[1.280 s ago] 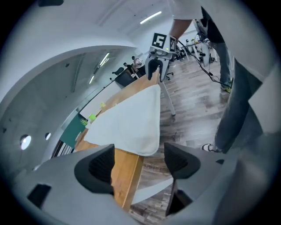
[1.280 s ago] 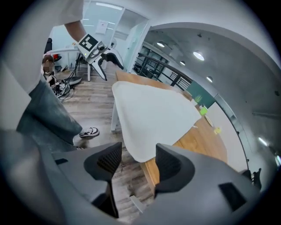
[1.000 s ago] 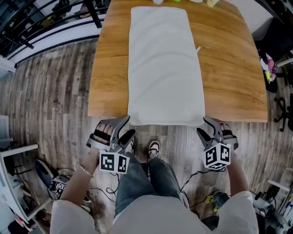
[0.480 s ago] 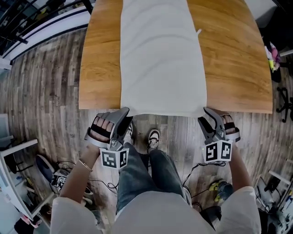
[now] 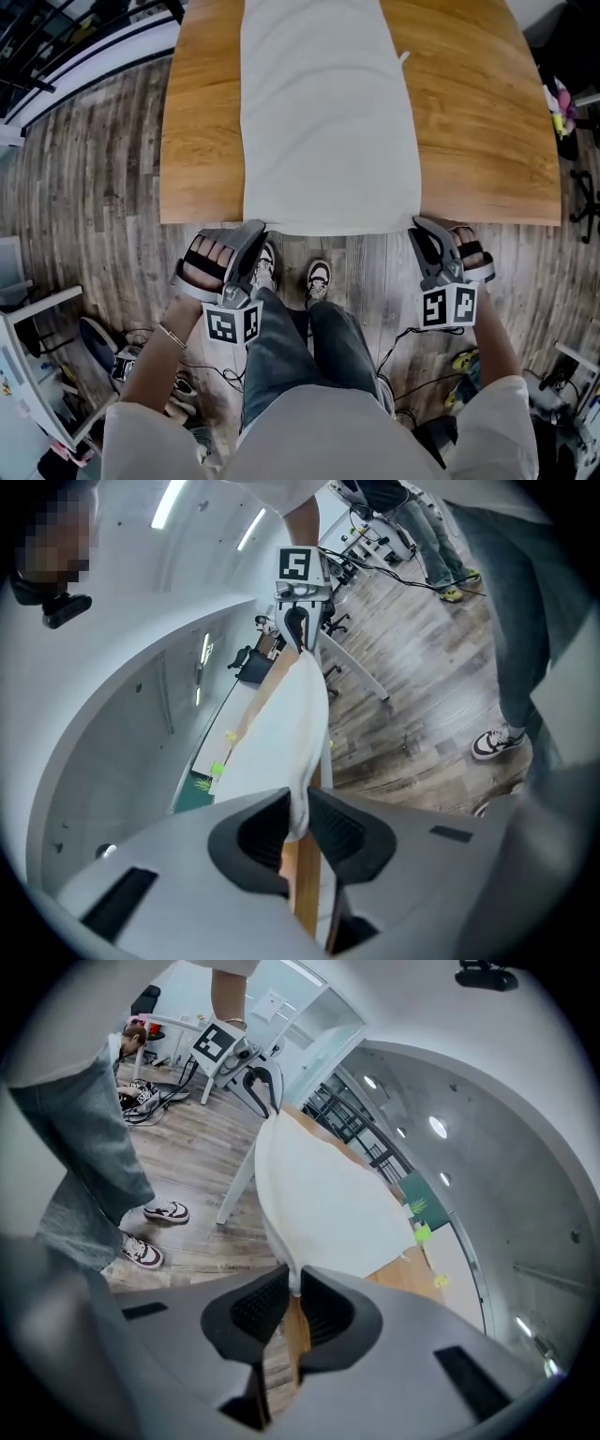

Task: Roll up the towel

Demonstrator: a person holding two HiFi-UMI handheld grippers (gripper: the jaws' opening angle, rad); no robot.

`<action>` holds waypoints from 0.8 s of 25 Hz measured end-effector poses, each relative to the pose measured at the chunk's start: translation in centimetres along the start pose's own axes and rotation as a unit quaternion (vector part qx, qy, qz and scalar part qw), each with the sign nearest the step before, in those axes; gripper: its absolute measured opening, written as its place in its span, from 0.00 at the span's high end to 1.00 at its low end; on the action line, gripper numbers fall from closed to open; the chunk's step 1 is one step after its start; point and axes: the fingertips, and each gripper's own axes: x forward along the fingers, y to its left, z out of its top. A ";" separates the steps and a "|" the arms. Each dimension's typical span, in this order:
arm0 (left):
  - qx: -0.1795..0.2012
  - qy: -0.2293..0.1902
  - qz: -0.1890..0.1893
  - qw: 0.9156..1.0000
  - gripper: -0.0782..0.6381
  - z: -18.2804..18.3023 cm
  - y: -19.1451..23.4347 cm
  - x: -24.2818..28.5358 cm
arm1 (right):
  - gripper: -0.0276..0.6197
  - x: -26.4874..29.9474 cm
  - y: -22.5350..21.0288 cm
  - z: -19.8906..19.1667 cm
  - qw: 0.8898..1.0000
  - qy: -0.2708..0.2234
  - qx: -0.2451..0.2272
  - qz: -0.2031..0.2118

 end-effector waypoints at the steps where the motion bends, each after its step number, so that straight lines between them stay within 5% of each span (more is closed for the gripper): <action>1: -0.002 -0.001 -0.005 1.000 0.81 0.0 0.1 -0.1 | 0.90 0.0 0.0 0.0 1.000 -0.002 0.000 0.002; 12: -0.051 -0.010 -0.071 0.996 0.84 1.0 2.6 -1.0 | 0.91 -2.0 -1.9 0.6 0.999 -0.013 0.025 0.032; 20: -0.135 -0.013 -0.151 0.979 0.85 1.8 4.2 -2.8 | 0.91 -4.2 -3.0 1.3 0.997 -0.020 0.052 0.061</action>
